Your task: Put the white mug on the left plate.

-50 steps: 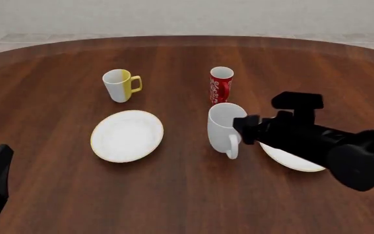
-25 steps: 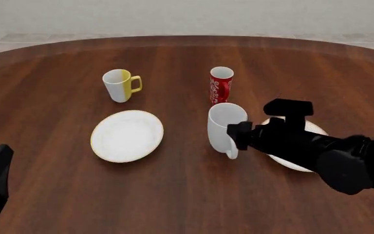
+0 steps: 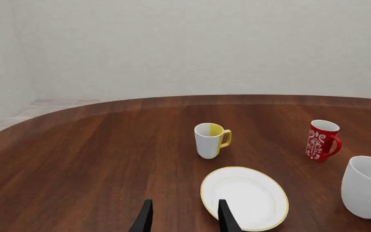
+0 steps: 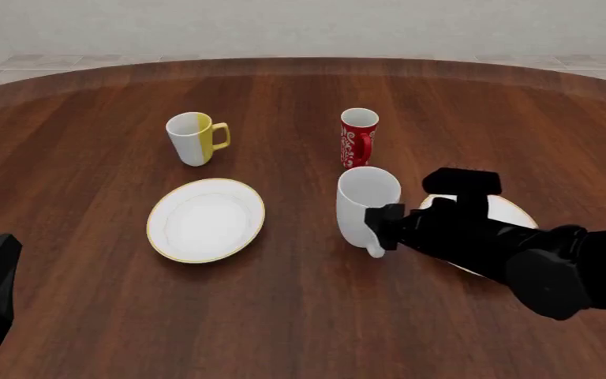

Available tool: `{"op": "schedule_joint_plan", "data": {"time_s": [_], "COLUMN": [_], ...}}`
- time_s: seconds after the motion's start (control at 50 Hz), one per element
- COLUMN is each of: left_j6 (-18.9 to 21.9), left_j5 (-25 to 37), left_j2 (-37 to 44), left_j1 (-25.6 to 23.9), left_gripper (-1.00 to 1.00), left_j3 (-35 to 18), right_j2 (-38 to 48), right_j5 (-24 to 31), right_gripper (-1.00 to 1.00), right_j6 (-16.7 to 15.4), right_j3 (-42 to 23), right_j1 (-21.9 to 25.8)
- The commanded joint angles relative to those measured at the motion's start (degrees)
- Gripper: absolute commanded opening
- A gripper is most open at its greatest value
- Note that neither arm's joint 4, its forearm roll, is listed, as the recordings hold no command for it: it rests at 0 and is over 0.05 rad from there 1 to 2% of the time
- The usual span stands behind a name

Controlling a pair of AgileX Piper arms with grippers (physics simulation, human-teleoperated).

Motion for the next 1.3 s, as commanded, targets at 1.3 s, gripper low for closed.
{"op": "schedule_joint_plan", "data": {"time_s": [1.3], "left_j6": [0.0], "left_j5": [0.0], "left_j2": [0.01], "left_j1": [0.0], "left_gripper": [1.0], "left_j3": [0.0], "right_j2": [8.58], "right_j5": [-4.21], "right_gripper": [1.0], "right_j6": [1.99], "right_j3": [-1.25], "right_j1": [1.85]}}
